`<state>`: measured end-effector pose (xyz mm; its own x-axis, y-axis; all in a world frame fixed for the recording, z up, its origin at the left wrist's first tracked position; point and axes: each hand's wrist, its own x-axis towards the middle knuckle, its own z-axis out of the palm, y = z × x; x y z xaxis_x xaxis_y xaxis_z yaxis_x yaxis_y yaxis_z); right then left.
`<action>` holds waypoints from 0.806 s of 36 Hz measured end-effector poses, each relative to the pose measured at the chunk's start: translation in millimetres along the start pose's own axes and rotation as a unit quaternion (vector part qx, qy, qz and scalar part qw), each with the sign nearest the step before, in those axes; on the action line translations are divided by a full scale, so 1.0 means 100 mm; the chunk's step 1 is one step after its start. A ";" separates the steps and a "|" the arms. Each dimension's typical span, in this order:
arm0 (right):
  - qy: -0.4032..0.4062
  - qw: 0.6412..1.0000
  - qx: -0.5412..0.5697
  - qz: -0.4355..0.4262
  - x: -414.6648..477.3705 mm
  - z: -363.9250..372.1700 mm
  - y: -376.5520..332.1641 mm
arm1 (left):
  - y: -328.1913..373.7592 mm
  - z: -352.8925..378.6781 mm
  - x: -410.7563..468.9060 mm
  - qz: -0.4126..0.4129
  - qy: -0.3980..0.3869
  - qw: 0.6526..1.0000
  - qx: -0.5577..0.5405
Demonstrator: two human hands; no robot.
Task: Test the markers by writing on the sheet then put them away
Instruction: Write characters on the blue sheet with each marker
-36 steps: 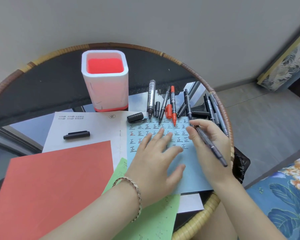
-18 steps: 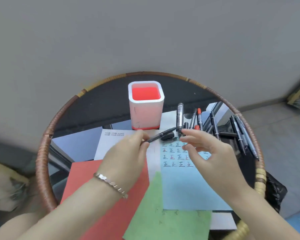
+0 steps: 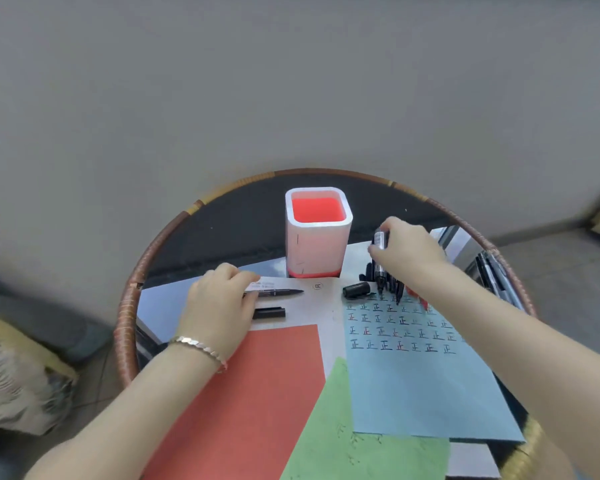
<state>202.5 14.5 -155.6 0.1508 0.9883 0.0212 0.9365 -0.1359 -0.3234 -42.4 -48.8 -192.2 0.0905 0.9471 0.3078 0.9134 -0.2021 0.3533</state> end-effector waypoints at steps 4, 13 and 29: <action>-0.023 0.999 -0.014 0.045 0.10 0.09 -0.07 | 0.18 -0.09 -0.12 0.034 0.017 0.998 -0.043; -0.004 0.949 0.313 0.044 -0.28 -0.20 0.02 | 0.61 -0.13 -0.30 0.107 -0.008 0.990 -0.096; 0.179 0.873 0.448 0.072 -1.22 -0.37 1.02 | 1.54 0.56 -0.48 0.256 -0.159 0.952 -0.046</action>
<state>291.0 -122.6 -156.2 0.4861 0.8586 0.1627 0.3008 0.0105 -0.9536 115.7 -111.4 -201.8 0.6445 0.7426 0.1822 0.6794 -0.6655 0.3091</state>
